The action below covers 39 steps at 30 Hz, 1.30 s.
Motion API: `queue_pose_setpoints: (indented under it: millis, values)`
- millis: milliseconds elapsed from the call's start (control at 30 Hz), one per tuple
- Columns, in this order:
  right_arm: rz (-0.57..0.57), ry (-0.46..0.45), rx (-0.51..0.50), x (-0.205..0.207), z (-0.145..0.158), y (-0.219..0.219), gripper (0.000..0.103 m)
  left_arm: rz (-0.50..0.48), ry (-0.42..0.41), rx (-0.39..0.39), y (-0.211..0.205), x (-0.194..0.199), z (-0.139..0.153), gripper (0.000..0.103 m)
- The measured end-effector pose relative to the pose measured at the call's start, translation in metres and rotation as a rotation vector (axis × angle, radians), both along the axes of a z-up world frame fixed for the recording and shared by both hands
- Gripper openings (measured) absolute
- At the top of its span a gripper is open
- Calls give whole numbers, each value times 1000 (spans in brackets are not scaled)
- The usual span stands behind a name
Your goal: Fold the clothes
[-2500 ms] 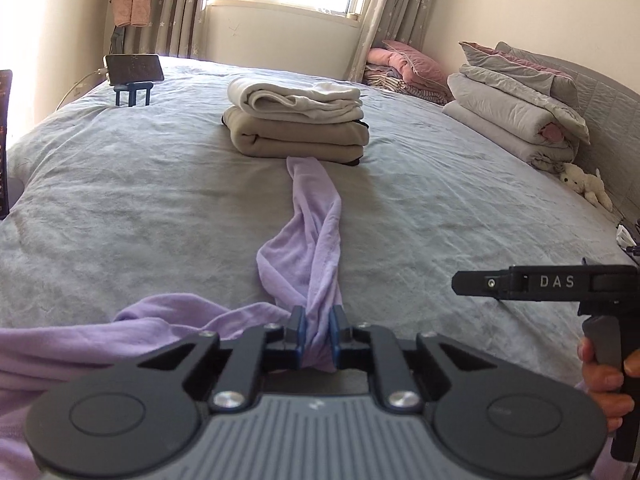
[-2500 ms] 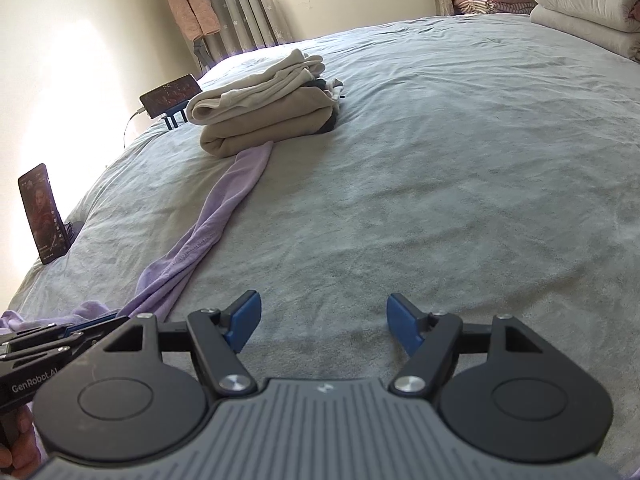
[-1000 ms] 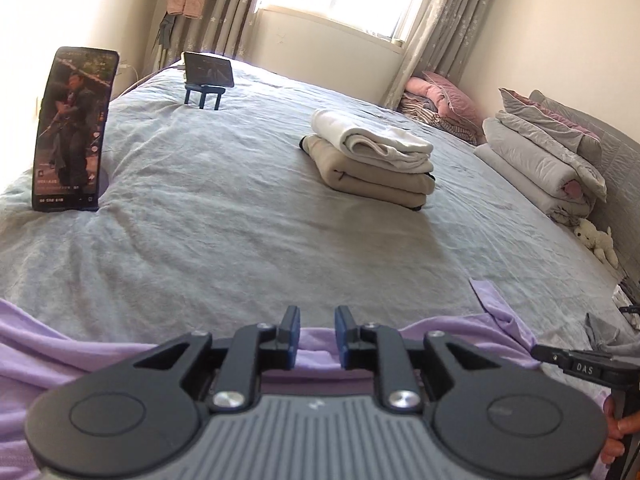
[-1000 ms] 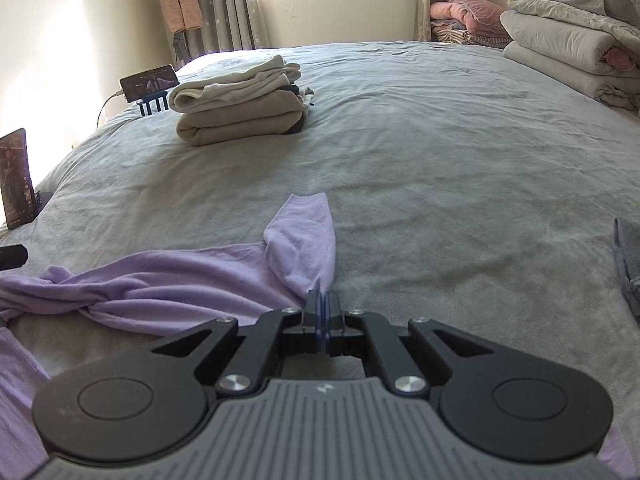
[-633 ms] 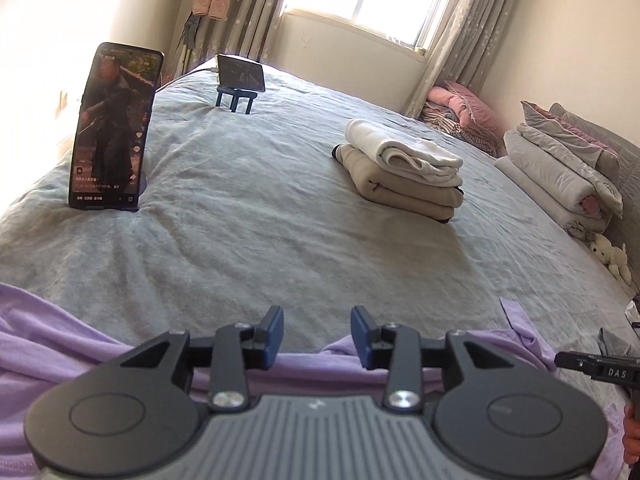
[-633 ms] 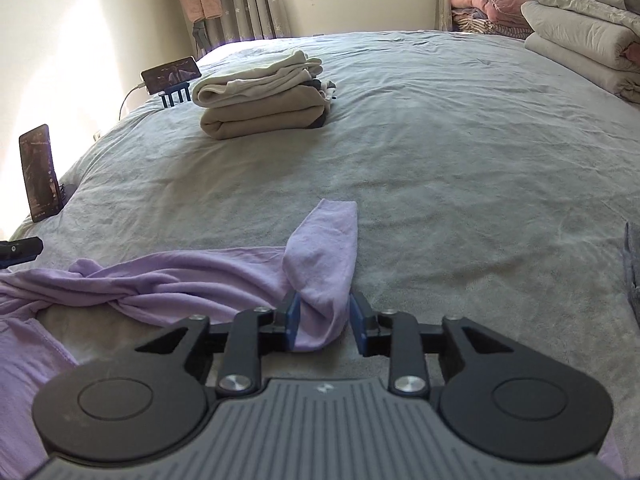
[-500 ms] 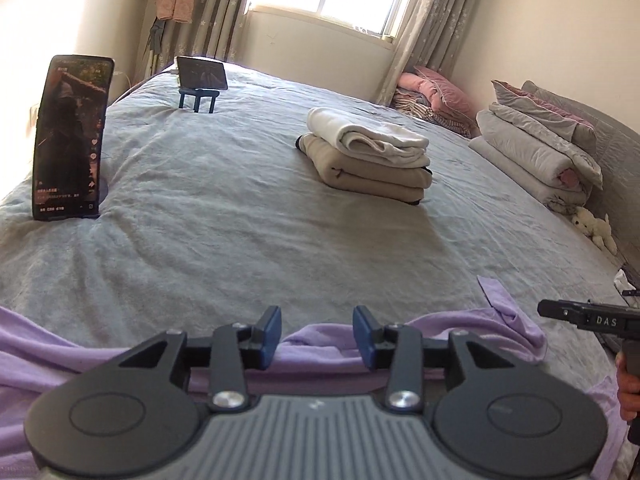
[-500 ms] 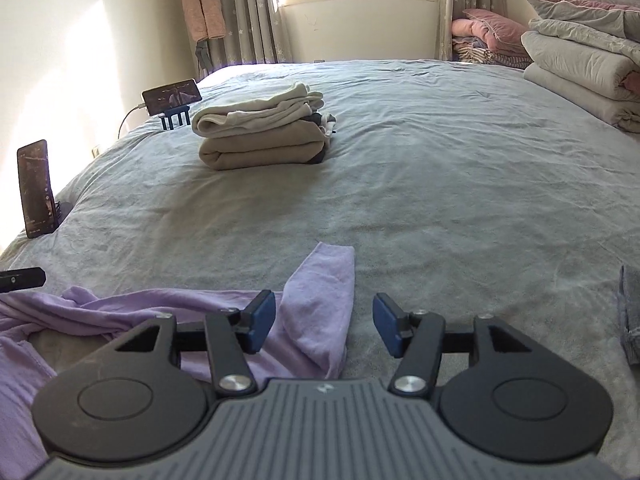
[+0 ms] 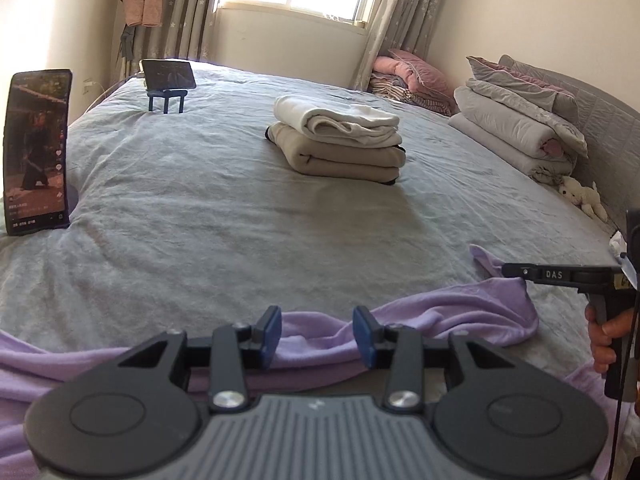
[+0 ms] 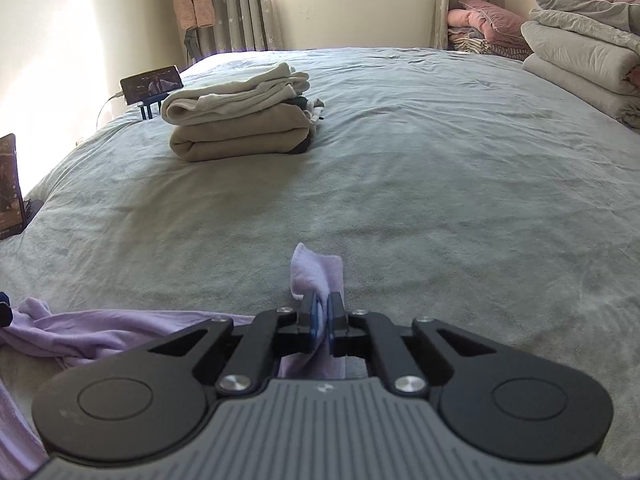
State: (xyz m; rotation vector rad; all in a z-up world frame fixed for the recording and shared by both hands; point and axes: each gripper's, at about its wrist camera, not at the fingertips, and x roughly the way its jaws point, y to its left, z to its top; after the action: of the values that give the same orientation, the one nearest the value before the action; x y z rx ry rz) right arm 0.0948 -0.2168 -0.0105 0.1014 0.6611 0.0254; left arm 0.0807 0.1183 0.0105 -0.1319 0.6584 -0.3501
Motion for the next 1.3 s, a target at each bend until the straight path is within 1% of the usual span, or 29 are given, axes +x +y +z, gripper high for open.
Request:
queue_pose_setpoints:
  millis: [67,167,333,400,433,467,500,567,633,700,767,800,867,933,1000,1067,1133,1233,1267,1300]
  values:
    - [-37,-29,9,-11,9,-13,5,55,-10,-22,17,-1,6,40]
    - [-64,-42,30,-29,16,-28,5,64,-5,-15,24,-3,7,40]
    - [-72,-33,47,-61,12,-38,5,79,3,-4,37,-5,9,40]
    - [-72,-33,62,-70,13,-41,5,81,7,5,40,-5,9,43]
    - [-70,-38,67,-73,15,-42,5,70,11,21,39,-4,8,44]
    - [-67,-44,70,-73,19,-44,5,59,17,37,38,-3,6,48]
    - [-66,-54,74,-72,25,-45,5,47,26,51,37,-1,4,55]
    - [-64,-80,80,-67,37,-48,5,16,36,65,38,0,2,62]
    - [-59,-110,82,-61,50,-49,5,-19,24,64,40,-3,3,63]
    - [-50,-134,80,-55,61,-47,5,-72,-3,55,41,-9,5,67]
    - [-44,-160,72,-49,68,-45,5,-128,-25,64,38,-13,7,69]
    - [-45,-169,71,-46,71,-45,5,-154,-30,81,35,-14,7,69]
    - [-48,-188,69,-40,76,-44,5,-187,-34,126,30,-14,6,70]
    - [-51,-202,74,-33,82,-45,5,-190,-35,163,28,-13,3,70]
    - [-49,-210,70,-25,86,-43,5,-164,-33,191,30,-9,1,70]
    - [-44,-215,58,-20,88,-41,5,-118,-28,208,34,-4,-1,69]
    - [-39,-218,45,-14,89,-38,5,-95,-19,220,37,2,-4,69]
    - [-39,-219,27,-5,88,-35,5,-72,19,264,37,12,-12,68]
    - [-40,-216,23,-1,86,-34,5,-66,29,279,36,15,-15,61]
    - [-42,-209,21,4,84,-33,5,-64,35,289,35,18,-18,50]
